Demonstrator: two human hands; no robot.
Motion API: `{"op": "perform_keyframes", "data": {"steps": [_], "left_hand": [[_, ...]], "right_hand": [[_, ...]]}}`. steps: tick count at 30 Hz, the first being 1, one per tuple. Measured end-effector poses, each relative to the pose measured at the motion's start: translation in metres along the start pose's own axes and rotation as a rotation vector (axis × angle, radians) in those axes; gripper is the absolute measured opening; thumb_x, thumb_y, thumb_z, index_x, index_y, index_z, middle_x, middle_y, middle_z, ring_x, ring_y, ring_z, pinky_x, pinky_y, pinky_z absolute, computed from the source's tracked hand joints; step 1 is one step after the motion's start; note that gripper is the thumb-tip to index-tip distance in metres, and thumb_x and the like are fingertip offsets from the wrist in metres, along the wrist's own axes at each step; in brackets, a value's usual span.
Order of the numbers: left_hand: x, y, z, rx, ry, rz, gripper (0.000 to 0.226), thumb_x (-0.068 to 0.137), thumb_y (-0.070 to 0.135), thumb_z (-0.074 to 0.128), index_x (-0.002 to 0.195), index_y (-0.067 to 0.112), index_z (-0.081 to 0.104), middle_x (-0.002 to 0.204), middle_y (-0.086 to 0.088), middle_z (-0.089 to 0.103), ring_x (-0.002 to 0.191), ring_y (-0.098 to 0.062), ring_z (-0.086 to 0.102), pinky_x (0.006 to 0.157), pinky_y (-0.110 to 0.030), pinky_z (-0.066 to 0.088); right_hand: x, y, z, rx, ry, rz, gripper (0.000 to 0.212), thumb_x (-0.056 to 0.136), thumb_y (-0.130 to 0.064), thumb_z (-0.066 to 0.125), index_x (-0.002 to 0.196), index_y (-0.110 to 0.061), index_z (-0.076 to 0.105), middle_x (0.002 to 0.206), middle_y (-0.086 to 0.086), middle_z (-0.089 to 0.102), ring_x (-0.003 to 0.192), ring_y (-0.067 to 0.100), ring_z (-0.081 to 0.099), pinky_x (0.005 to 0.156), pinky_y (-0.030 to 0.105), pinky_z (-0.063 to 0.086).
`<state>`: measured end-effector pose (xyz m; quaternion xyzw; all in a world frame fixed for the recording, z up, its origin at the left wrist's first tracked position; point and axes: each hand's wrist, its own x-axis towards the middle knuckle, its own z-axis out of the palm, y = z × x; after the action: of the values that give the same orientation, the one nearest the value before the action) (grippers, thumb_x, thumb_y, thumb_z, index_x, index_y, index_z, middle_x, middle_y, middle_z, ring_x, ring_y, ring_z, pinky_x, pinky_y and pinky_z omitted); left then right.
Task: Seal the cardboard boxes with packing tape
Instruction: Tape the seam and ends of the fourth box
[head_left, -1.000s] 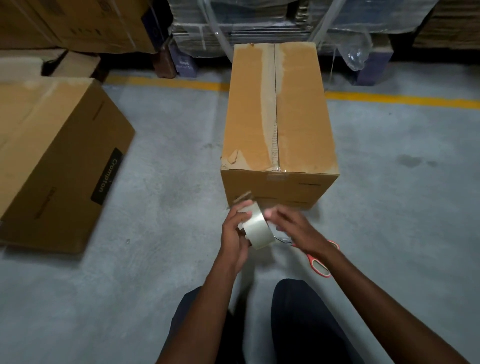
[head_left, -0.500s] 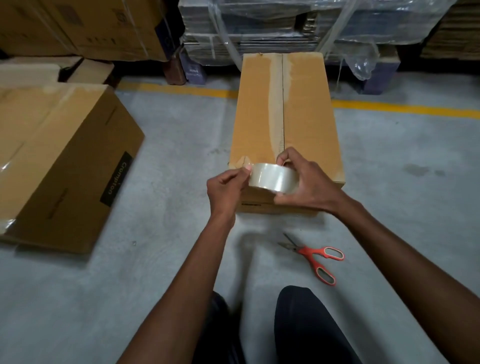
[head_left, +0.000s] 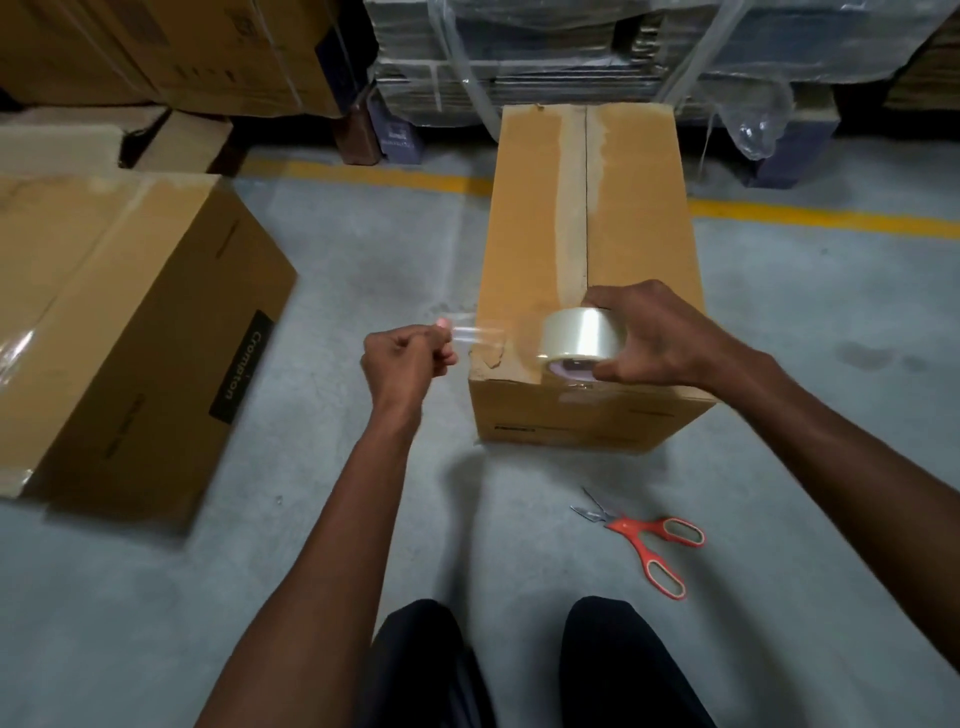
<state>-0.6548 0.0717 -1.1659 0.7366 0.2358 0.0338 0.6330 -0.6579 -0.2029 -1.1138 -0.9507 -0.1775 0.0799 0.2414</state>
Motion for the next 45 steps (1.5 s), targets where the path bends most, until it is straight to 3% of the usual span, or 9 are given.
{"op": "perform_keyframes", "data": {"steps": [7, 17, 23, 25, 28, 31, 34, 38, 45], "left_hand": [[-0.002, -0.032, -0.010, -0.029, 0.002, -0.172, 0.021, 0.091, 0.017, 0.076, 0.072, 0.008, 0.076, 0.063, -0.007, 0.069, 0.062, -0.020, 0.068, 0.066, -0.033, 0.057], [-0.010, -0.050, 0.009, 0.050, -0.017, -0.155, 0.025, 0.096, 0.021, 0.070, 0.074, 0.009, 0.076, 0.064, -0.003, 0.069, 0.060, -0.017, 0.067, 0.064, -0.033, 0.057], [-0.011, -0.064, 0.025, 0.217, 0.016, -0.065, 0.028, 0.098, 0.031, 0.066, 0.073, 0.021, 0.072, 0.071, -0.003, 0.071, 0.062, -0.019, 0.069, 0.069, -0.048, 0.064], [-0.011, -0.061, 0.029, 0.302, 0.051, -0.105, 0.019, 0.094, 0.043, 0.069, 0.099, 0.026, 0.074, 0.100, -0.008, 0.075, 0.079, -0.026, 0.073, 0.068, -0.047, 0.064], [-0.007, -0.065, 0.025, 0.544, 0.046, -0.236, 0.082, 0.085, 0.051, 0.077, 0.152, 0.024, 0.038, 0.147, -0.014, 0.048, 0.117, -0.039, 0.062, 0.087, -0.048, 0.059], [-0.026, -0.057, 0.027, 0.515, 0.176, 0.195, 0.047, 0.097, 0.021, 0.064, 0.142, 0.015, 0.050, 0.141, -0.012, 0.052, 0.127, -0.034, 0.054, 0.106, -0.044, 0.044], [-0.048, -0.059, 0.043, 0.554, -0.054, 0.535, 0.054, 0.097, 0.013, 0.044, 0.151, 0.008, 0.047, 0.155, -0.014, 0.047, 0.144, -0.029, 0.039, 0.122, -0.043, 0.024], [-0.056, -0.079, 0.048, 0.775, -0.375, 0.612, 0.083, 0.087, 0.018, 0.037, 0.162, 0.001, 0.008, 0.171, -0.016, -0.002, 0.158, -0.029, -0.009, 0.129, -0.042, 0.001], [-0.048, -0.076, 0.039, 0.932, -0.469, 0.633, 0.098, 0.078, 0.024, 0.045, 0.159, -0.006, -0.001, 0.168, -0.024, -0.010, 0.153, -0.034, -0.019, 0.127, -0.048, 0.004]], "right_hand": [[-0.041, 0.051, -0.037, 0.074, -0.012, 0.127, 0.036, 0.067, -0.016, 0.089, 0.088, -0.027, 0.062, 0.084, -0.006, 0.067, 0.076, 0.005, 0.062, 0.056, 0.027, 0.044], [-0.064, 0.061, -0.023, 0.024, 0.021, 0.097, 0.038, 0.065, -0.023, 0.091, 0.091, -0.024, 0.063, 0.079, -0.005, 0.066, 0.073, 0.004, 0.061, 0.055, 0.024, 0.042], [-0.065, 0.063, -0.016, -0.003, 0.030, 0.052, 0.042, 0.066, -0.042, 0.087, 0.095, -0.027, 0.061, 0.084, -0.001, 0.067, 0.074, 0.016, 0.063, 0.056, 0.023, 0.042], [-0.066, 0.061, -0.014, -0.014, 0.057, 0.029, 0.042, 0.066, -0.049, 0.084, 0.092, -0.033, 0.056, 0.081, -0.002, 0.065, 0.073, 0.022, 0.063, 0.057, 0.028, 0.041], [-0.068, 0.060, -0.013, -0.017, 0.094, 0.040, 0.044, 0.065, -0.051, 0.086, 0.091, -0.030, 0.057, 0.079, -0.003, 0.064, 0.074, 0.022, 0.062, 0.061, 0.030, 0.041], [-0.073, 0.060, -0.008, 0.000, 0.132, 0.065, 0.049, 0.064, -0.055, 0.086, 0.094, -0.025, 0.062, 0.082, -0.003, 0.066, 0.077, 0.022, 0.064, 0.062, 0.031, 0.044], [-0.080, 0.059, 0.002, 0.045, 0.194, 0.093, 0.057, 0.061, -0.059, 0.085, 0.101, -0.024, 0.062, 0.087, -0.006, 0.065, 0.079, 0.019, 0.063, 0.064, 0.031, 0.046], [-0.095, 0.069, 0.019, 0.134, 0.342, 0.178, 0.059, 0.065, -0.025, 0.093, 0.115, -0.020, 0.061, 0.102, 0.000, 0.067, 0.087, 0.020, 0.061, 0.072, 0.035, 0.053], [-0.113, 0.085, 0.063, 0.334, 0.555, 0.343, 0.048, 0.076, -0.004, 0.080, 0.118, -0.014, 0.059, 0.118, 0.007, 0.062, 0.102, 0.019, 0.062, 0.073, 0.020, 0.050]]}}
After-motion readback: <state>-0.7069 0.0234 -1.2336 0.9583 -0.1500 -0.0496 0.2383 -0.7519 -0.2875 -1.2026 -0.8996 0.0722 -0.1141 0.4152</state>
